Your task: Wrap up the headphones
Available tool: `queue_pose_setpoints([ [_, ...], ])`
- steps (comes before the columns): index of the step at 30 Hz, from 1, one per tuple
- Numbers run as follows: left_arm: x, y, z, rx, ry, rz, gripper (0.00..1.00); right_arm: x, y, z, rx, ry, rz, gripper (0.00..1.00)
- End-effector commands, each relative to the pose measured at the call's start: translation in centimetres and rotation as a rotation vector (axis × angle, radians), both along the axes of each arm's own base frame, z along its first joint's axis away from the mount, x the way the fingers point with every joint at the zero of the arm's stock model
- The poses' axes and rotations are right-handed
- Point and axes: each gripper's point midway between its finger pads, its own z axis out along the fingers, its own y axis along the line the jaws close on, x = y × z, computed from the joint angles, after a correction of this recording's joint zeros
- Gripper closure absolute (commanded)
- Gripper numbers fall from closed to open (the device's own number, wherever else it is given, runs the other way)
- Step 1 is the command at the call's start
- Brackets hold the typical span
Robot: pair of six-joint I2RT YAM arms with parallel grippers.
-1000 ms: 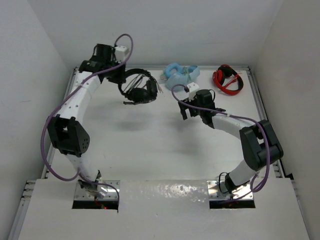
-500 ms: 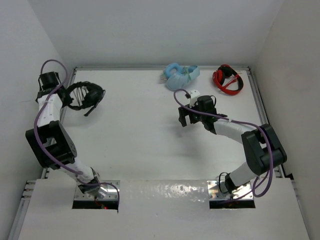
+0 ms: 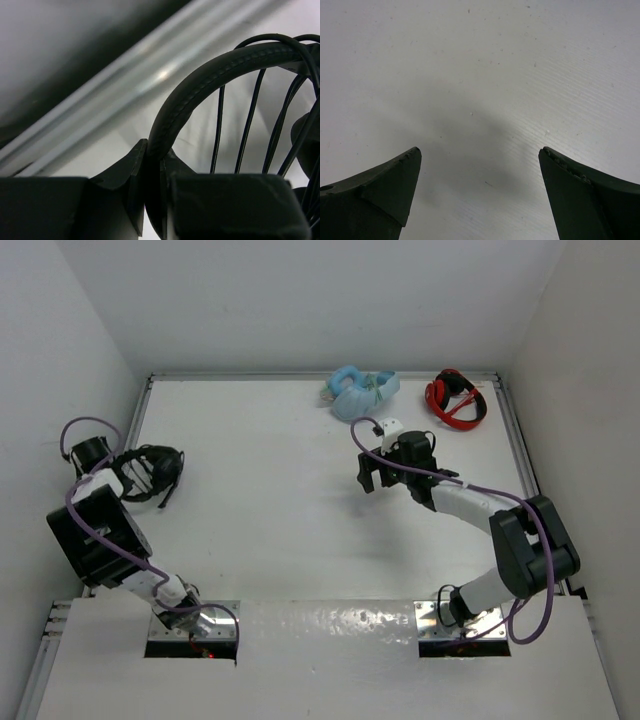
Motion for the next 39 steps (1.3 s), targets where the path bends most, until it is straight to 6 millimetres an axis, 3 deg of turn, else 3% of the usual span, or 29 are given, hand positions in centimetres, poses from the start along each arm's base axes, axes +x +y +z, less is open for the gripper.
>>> queue_pose_setpoints([
  [1, 1.2, 3.6, 2.0, 0.123, -0.142, 0.032, 1.00, 0.4, 0.3, 1.5, 0.022, -0.053, 0.005, 0.01],
  [5, 1.0, 4.2, 0.8, 0.198, -0.114, -0.034, 0.89, 0.6, -0.1, 1.5, -0.001, -0.059, -0.006, 0.01],
  [12, 0.8, 3.3, -0.8, 0.179, -0.075, -0.113, 0.40, 0.9, 0.0, 2.3, -0.006, -0.076, 0.000, 0.01],
  [18, 0.0, 2.6, -0.5, 0.186, -0.060, -0.143, 0.33, 1.1, 0.1, 3.1, 0.000, -0.093, 0.006, 0.01],
  [24, -0.5, 3.1, 1.8, 0.198, -0.034, -0.116, 0.33, 0.9, 0.3, 3.5, 0.012, -0.102, 0.018, 0.01],
  [25, -1.4, 2.9, 1.2, 0.183, 0.008, -0.101, 0.33, 0.8, 0.3, 3.5, 0.011, -0.101, 0.021, 0.01],
  [28, -2.8, 4.5, 3.6, 0.235, 0.077, -0.005, 0.28, 0.6, 0.2, 3.9, 0.010, -0.112, 0.026, 0.01],
  [33, -5.7, 3.4, 3.0, 0.200, 0.209, -0.012, 0.12, 0.7, 0.1, 4.7, 0.013, -0.142, 0.019, 0.01],
  [39, -9.6, 3.6, 4.5, 0.238, 0.353, -0.057, 0.07, 0.9, -0.3, 7.1, 0.039, -0.184, -0.022, 0.01],
])
